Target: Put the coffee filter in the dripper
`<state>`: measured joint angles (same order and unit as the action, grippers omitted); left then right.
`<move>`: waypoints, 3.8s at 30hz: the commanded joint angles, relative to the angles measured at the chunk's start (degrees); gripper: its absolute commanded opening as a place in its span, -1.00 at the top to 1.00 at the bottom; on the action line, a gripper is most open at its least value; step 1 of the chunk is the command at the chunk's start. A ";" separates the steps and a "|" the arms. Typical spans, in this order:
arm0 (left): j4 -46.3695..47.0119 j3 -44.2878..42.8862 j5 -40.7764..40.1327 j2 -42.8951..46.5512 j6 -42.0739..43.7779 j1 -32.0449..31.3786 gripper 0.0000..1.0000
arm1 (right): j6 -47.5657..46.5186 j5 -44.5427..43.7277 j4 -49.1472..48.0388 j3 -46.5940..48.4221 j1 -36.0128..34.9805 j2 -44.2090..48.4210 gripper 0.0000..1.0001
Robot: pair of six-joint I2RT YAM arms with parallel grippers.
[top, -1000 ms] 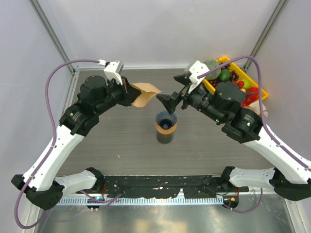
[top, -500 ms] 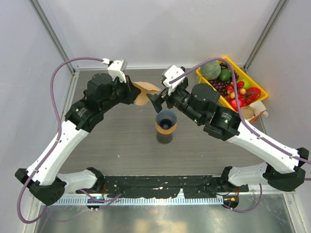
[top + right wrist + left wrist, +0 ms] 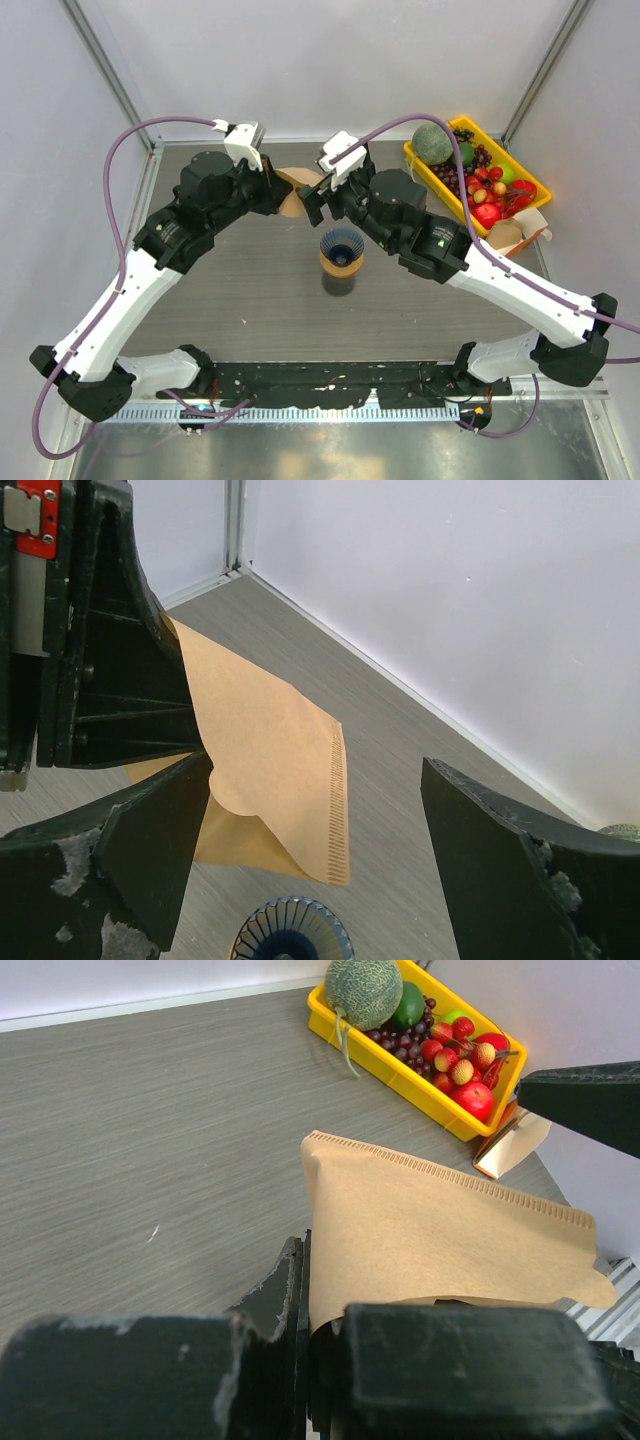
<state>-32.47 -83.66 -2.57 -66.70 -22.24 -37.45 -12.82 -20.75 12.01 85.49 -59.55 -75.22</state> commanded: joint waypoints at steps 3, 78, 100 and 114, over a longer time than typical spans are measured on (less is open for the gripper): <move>2.76 -1.60 1.86 1.74 0.88 -0.25 1.00 | 4.73 0.18 -2.78 -0.68 2.06 0.77 -0.75; 4.78 0.25 4.85 0.43 4.49 -3.15 1.00 | 5.25 9.85 0.65 -4.28 5.59 2.27 -0.29; -4.52 -2.11 20.90 6.31 16.16 -2.28 -0.98 | 3.16 15.82 1.00 -8.67 7.95 6.57 0.90; -20.01 1.39 50.54 14.14 47.37 5.90 -0.82 | -11.16 61.69 8.20 -15.36 11.22 20.29 0.90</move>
<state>-49.06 -85.52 40.32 -50.89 15.73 -31.42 -16.53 26.81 17.67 69.84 -47.13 -55.92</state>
